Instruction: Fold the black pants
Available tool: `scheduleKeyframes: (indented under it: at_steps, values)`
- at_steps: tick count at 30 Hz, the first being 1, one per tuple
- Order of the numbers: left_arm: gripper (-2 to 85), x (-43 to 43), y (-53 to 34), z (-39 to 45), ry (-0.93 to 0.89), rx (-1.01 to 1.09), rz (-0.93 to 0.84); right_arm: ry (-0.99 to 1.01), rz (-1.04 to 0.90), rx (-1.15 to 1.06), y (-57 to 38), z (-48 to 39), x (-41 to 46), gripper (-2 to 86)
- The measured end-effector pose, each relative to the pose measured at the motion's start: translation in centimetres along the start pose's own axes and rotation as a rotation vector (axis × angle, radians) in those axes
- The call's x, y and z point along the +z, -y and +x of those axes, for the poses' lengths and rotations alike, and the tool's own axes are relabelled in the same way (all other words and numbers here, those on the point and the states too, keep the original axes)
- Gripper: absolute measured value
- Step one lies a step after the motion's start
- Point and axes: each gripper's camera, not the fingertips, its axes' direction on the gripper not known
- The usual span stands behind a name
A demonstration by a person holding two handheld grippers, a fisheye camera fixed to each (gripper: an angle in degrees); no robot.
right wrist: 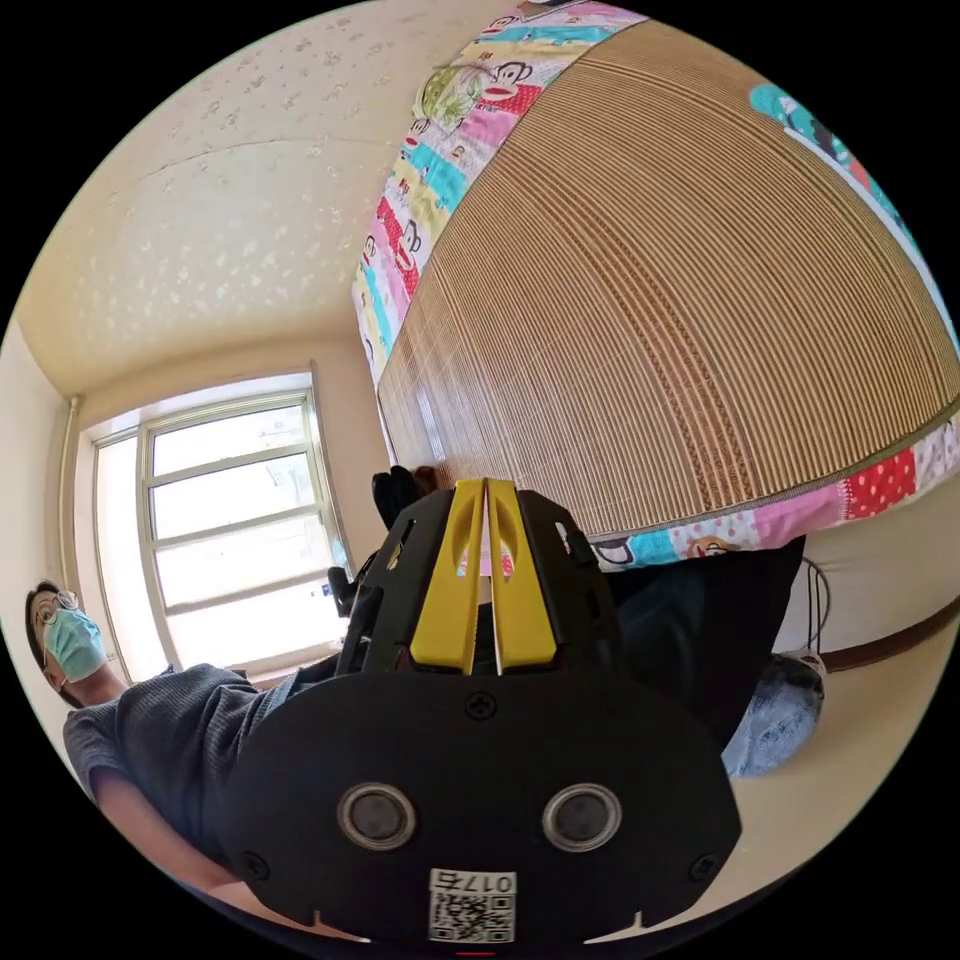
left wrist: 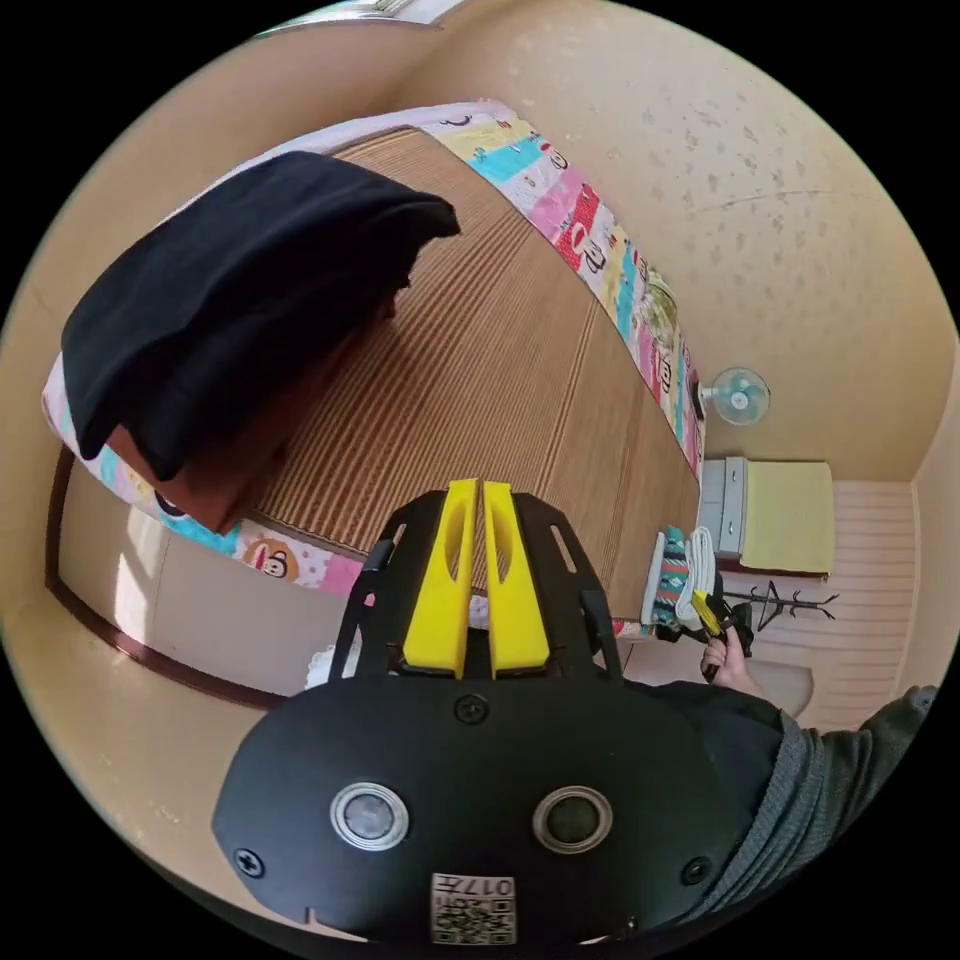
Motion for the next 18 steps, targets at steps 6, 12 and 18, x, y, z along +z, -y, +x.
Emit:
scheduleKeyframes:
  at_steps: [6,12,18]
  values:
    - [-1.0,9.5,-1.3,14.6,-0.153,0.417,-0.256,0.015,0.185,0.017,-4.2,1.3,-6.6,1.2]
    - [-1.0,10.9,-0.4,23.2,-0.125,0.609,-0.193,0.055,0.49,0.236,-8.1,6.7,-15.5,6.2]
    - [-1.0,13.1,-1.9,26.7,-0.123,0.59,-0.138,0.206,0.783,0.436,-10.3,13.5,-22.4,13.3]
